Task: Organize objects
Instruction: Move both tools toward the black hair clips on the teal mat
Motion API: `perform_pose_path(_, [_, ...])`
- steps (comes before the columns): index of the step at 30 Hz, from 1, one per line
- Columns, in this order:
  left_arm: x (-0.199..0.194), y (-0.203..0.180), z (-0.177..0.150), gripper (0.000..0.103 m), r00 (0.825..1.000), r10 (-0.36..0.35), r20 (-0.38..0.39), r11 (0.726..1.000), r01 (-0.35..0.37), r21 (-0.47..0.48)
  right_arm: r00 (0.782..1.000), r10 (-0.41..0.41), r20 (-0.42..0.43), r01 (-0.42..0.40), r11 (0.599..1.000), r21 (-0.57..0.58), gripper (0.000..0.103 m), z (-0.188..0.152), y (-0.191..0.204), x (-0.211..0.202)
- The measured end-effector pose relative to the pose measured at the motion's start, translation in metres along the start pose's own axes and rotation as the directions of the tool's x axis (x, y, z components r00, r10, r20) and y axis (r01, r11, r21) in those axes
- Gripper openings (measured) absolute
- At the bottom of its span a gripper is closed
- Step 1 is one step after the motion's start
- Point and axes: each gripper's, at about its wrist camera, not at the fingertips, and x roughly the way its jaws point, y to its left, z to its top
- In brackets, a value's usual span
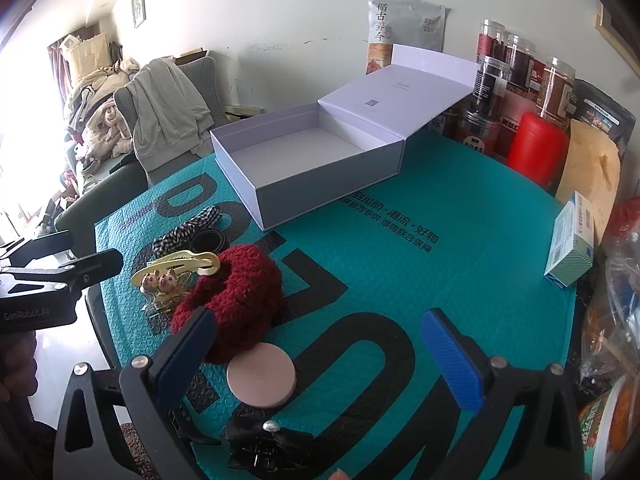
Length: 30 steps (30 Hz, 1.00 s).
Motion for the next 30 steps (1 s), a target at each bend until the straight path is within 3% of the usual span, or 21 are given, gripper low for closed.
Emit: perform_pose_path(30, [-0.0071,-0.0076,-0.0055,0.102,1.0,-0.005,-0.008,0.999,0.005,0.041,1.0,0.026,-0.014,-0.026,1.0,-0.014,0.103,-0.0056,0.0029,-0.0046])
